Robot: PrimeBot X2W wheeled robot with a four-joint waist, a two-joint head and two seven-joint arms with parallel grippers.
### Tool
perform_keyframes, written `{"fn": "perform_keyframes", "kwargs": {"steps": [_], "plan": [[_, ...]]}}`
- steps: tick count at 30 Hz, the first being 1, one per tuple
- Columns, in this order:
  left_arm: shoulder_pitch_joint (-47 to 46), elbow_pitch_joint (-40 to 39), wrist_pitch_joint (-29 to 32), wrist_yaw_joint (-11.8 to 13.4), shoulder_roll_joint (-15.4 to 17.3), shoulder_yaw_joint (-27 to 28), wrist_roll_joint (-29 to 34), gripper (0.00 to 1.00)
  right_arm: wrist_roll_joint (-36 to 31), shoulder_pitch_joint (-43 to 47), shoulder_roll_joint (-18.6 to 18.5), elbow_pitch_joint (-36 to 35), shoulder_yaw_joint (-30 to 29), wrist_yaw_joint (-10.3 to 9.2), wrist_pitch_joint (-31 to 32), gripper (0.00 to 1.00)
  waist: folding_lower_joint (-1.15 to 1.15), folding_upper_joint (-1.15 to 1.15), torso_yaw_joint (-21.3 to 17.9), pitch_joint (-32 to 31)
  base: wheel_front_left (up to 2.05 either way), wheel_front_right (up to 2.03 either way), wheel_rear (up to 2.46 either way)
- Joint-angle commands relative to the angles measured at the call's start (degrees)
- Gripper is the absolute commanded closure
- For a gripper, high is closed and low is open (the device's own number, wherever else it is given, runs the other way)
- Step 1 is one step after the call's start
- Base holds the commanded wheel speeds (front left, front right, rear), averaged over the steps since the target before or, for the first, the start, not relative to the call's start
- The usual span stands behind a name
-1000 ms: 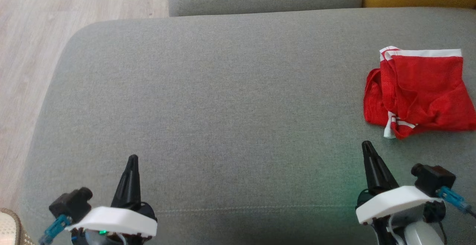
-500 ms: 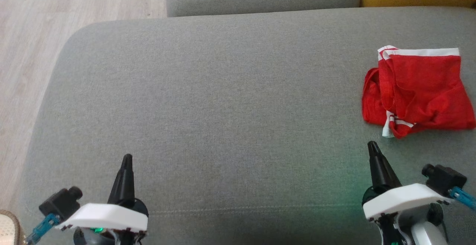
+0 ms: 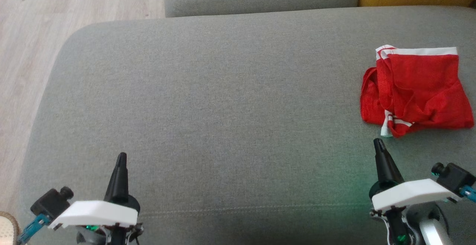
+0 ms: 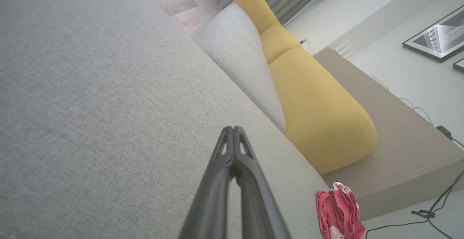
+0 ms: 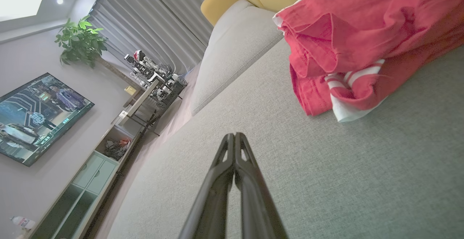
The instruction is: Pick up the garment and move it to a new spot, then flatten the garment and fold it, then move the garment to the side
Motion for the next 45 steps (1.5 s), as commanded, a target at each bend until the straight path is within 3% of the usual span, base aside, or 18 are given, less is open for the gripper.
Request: {"fn": "perform_keyframes", "kwargs": {"steps": [1, 45], "plan": [[-3.49, -1.4, 0.28, -0.56, 0.94, 1.4, -1.43, 1.0, 1.67, -2.72, -0.86, -1.64, 0.2, 0.0, 0.54, 1.0, 0.0, 0.0, -0.02, 0.0, 0.0, 0.0, 0.0], [-7.04, 2.17, 7.42, -2.99, 1.14, 6.53, -27.79, 1.0, 31.63, -3.79, -0.82, -0.93, -3.24, -0.01, 7.65, 1.0, 0.0, 0.0, -1.07, -0.06, 0.0, 0.0, 0.0]]}}
